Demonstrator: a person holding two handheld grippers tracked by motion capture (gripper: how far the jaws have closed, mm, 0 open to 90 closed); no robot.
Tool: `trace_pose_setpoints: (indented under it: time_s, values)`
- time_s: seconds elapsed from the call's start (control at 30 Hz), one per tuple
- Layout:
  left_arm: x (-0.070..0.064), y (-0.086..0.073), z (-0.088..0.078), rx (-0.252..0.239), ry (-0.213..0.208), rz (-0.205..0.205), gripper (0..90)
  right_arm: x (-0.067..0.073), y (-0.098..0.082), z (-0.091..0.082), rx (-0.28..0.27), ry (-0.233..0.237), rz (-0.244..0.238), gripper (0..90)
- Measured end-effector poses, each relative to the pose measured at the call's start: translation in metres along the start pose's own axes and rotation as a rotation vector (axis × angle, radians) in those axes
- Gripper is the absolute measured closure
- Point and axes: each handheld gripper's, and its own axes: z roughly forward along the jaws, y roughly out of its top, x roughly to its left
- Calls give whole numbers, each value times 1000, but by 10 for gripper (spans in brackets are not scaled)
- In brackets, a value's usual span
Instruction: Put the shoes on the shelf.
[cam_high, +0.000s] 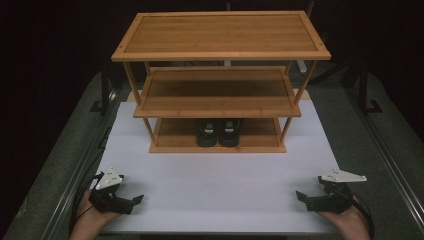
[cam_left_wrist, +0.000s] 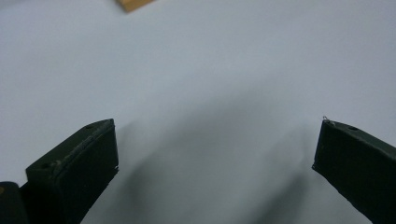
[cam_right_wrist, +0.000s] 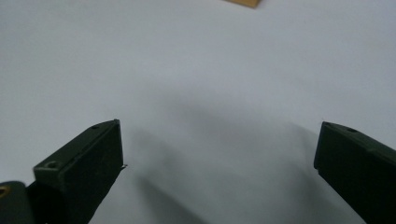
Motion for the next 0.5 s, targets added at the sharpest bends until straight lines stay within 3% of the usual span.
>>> trace_pose_setpoints:
  time_s: [0.2,0.33,0.5]
  values:
    - [4,-5,2,6,-22,-30,0,-2,-3,3,26,-26,-11,10]
    - [4,-5,2,4,-21,-29,0,2,-3,5,43,-57,-40,10]
    - [4,-5,2,6,-19,-27,0,2,-3,5,43,-57,-38,10]
